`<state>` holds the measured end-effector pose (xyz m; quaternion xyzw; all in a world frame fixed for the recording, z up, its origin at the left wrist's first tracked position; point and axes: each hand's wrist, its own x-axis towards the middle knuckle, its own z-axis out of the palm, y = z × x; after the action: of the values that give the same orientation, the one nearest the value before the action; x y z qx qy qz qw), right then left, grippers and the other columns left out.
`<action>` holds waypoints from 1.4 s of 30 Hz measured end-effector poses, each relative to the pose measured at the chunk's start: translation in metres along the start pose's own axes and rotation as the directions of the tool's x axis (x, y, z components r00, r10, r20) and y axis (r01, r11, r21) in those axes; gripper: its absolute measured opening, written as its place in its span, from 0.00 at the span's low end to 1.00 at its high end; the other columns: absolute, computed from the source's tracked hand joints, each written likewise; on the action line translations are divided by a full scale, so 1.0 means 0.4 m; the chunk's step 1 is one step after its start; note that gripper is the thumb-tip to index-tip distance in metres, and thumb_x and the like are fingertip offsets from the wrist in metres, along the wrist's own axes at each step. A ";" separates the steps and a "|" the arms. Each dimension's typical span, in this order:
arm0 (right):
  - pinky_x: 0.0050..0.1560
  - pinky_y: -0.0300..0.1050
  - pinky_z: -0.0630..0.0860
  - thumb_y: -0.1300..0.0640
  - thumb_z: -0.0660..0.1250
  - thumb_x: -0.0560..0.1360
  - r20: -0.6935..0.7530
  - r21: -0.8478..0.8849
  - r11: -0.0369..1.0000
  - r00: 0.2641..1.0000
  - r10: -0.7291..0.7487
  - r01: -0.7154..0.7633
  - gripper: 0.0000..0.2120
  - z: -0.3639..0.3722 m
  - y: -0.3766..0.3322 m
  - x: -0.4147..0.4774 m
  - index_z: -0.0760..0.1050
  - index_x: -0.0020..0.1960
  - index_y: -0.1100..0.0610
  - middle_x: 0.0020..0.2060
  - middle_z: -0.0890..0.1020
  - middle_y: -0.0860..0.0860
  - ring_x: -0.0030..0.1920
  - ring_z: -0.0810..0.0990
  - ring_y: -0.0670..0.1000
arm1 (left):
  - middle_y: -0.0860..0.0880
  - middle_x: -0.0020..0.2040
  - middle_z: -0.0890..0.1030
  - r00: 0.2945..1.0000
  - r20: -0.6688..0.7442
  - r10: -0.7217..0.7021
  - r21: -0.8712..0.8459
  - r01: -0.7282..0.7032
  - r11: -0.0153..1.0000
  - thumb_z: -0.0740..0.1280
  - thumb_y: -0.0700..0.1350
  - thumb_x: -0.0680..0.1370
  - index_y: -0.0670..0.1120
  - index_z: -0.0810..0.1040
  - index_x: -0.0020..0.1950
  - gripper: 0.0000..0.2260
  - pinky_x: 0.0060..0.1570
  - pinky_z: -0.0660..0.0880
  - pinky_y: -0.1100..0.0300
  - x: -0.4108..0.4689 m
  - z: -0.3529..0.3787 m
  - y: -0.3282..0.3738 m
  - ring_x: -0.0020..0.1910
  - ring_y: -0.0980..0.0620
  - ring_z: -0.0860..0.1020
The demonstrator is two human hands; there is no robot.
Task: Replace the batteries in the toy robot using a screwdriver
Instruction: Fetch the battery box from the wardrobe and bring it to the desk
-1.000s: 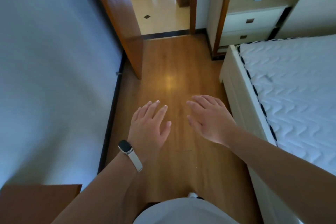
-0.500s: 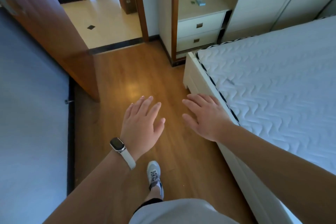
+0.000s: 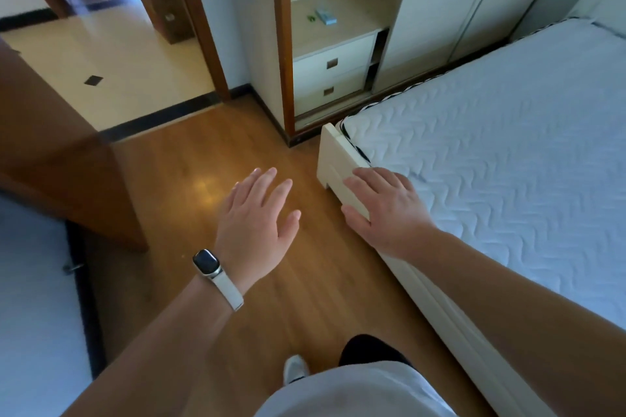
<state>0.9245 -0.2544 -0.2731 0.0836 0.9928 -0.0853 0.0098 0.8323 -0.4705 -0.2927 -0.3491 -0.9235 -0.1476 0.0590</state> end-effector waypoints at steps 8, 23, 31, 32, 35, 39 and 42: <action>0.75 0.55 0.58 0.37 0.44 0.76 -0.010 0.070 0.995 0.998 0.067 -0.066 0.31 0.033 0.087 0.236 0.67 0.72 0.49 0.72 0.69 0.48 0.74 0.63 0.53 | 0.44 0.73 0.73 0.997 0.074 0.026 -0.014 -0.025 1.000 0.67 0.53 0.80 0.47 0.76 0.71 0.21 0.70 0.68 0.42 0.277 0.074 -0.073 0.75 0.42 0.68; 0.73 0.56 0.60 0.38 0.49 0.80 -0.082 0.150 0.980 0.986 0.142 -0.128 0.27 -0.042 0.478 0.905 0.67 0.73 0.47 0.71 0.71 0.48 0.73 0.66 0.53 | 0.44 0.74 0.73 0.991 0.106 0.079 0.026 -0.082 0.996 0.67 0.54 0.80 0.46 0.76 0.71 0.21 0.68 0.69 0.45 1.084 0.171 -0.100 0.74 0.41 0.69; 0.67 0.57 0.67 0.40 0.53 0.78 -0.194 0.159 0.969 0.956 0.220 -0.190 0.26 -0.092 0.586 1.142 0.74 0.68 0.53 0.65 0.78 0.51 0.68 0.73 0.56 | 0.42 0.74 0.73 0.971 0.123 0.203 0.005 -0.206 0.979 0.66 0.53 0.80 0.44 0.75 0.72 0.22 0.69 0.71 0.40 1.412 0.205 -0.162 0.74 0.41 0.68; 0.67 0.57 0.68 0.41 0.54 0.78 -0.191 0.157 0.967 0.955 0.229 -0.200 0.26 -0.089 0.592 1.170 0.75 0.67 0.53 0.65 0.78 0.52 0.67 0.74 0.56 | 0.41 0.73 0.73 0.967 0.121 0.222 0.001 -0.224 0.975 0.67 0.52 0.80 0.44 0.75 0.71 0.22 0.68 0.71 0.40 1.451 0.219 -0.178 0.74 0.40 0.69; 0.67 0.57 0.68 0.41 0.54 0.78 -0.197 0.143 0.961 0.944 0.263 -0.237 0.25 -0.078 0.616 1.272 0.75 0.67 0.53 0.65 0.78 0.51 0.67 0.74 0.56 | 0.41 0.72 0.74 0.951 0.121 0.285 -0.021 -0.285 0.958 0.68 0.51 0.80 0.43 0.76 0.71 0.21 0.68 0.71 0.39 1.570 0.265 -0.225 0.73 0.39 0.69; 0.70 0.57 0.65 0.40 0.52 0.78 -0.154 0.110 0.935 0.924 0.350 -0.336 0.26 -0.082 0.644 1.439 0.73 0.69 0.51 0.66 0.76 0.50 0.69 0.71 0.55 | 0.41 0.73 0.73 0.918 0.165 0.360 -0.067 -0.354 0.933 0.68 0.50 0.80 0.43 0.75 0.71 0.22 0.70 0.69 0.39 1.763 0.323 -0.297 0.74 0.39 0.69; 0.72 0.57 0.62 0.39 0.50 0.79 -0.143 0.121 0.902 0.892 0.429 -0.415 0.27 -0.104 0.648 1.561 0.70 0.71 0.50 0.69 0.74 0.49 0.71 0.68 0.54 | 0.40 0.73 0.73 0.884 0.185 0.429 -0.113 -0.414 0.903 0.67 0.50 0.80 0.43 0.75 0.71 0.22 0.70 0.69 0.39 1.911 0.339 -0.344 0.74 0.39 0.68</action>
<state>0.3523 0.1072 -0.2968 0.3043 0.9435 -0.1172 -0.0585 0.1674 -0.0465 -0.2913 -0.5566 -0.8209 -0.1264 -0.0184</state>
